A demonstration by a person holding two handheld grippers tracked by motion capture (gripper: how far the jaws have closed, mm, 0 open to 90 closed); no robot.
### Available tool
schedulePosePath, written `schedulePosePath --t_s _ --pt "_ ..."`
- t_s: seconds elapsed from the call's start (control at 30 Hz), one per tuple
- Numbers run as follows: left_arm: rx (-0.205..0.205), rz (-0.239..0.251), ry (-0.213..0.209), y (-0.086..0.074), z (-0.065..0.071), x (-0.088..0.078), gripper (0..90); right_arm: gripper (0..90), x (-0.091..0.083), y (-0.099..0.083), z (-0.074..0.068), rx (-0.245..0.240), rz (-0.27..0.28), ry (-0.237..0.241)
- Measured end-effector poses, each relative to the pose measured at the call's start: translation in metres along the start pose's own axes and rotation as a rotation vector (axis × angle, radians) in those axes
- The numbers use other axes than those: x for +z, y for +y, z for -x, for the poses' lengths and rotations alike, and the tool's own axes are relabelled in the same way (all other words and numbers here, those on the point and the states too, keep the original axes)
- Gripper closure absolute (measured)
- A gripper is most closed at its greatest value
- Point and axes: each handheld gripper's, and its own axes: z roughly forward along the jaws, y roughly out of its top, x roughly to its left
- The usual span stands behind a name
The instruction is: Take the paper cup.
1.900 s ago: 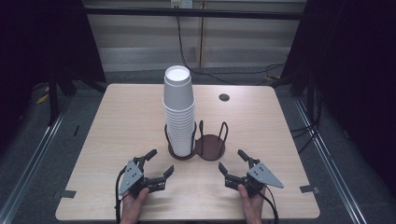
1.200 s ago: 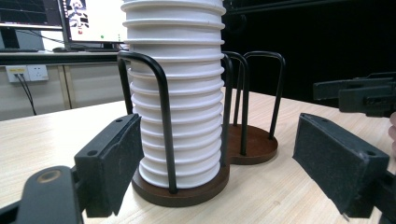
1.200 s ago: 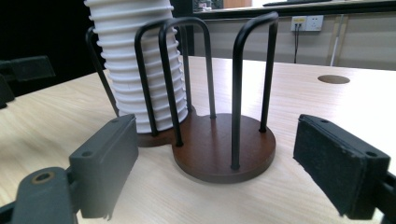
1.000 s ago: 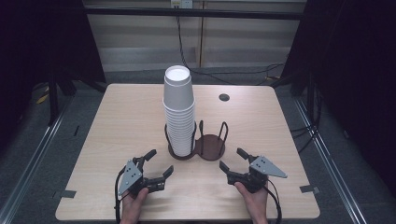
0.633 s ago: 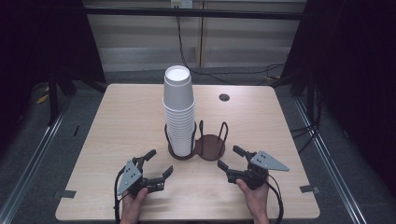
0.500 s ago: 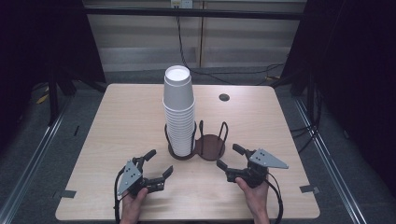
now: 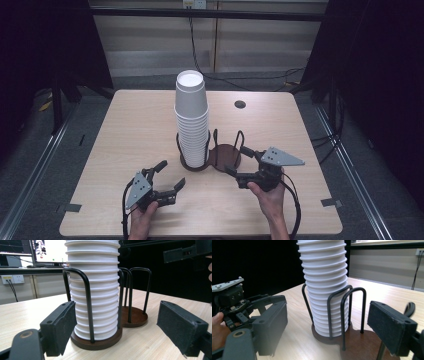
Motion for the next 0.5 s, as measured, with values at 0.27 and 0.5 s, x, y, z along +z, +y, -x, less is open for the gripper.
schedulePosePath --t_s 0.27,0.5 --pt "-0.002 0.000 0.000 0.000 0.000 0.000 15.8 18.6 0.007 0.020 0.000 -0.035 -0.017 0.048" --pt "-0.001 0.000 0.000 0.000 0.000 0.000 15.8 19.5 0.013 0.037 0.000 -0.058 -0.020 0.084"
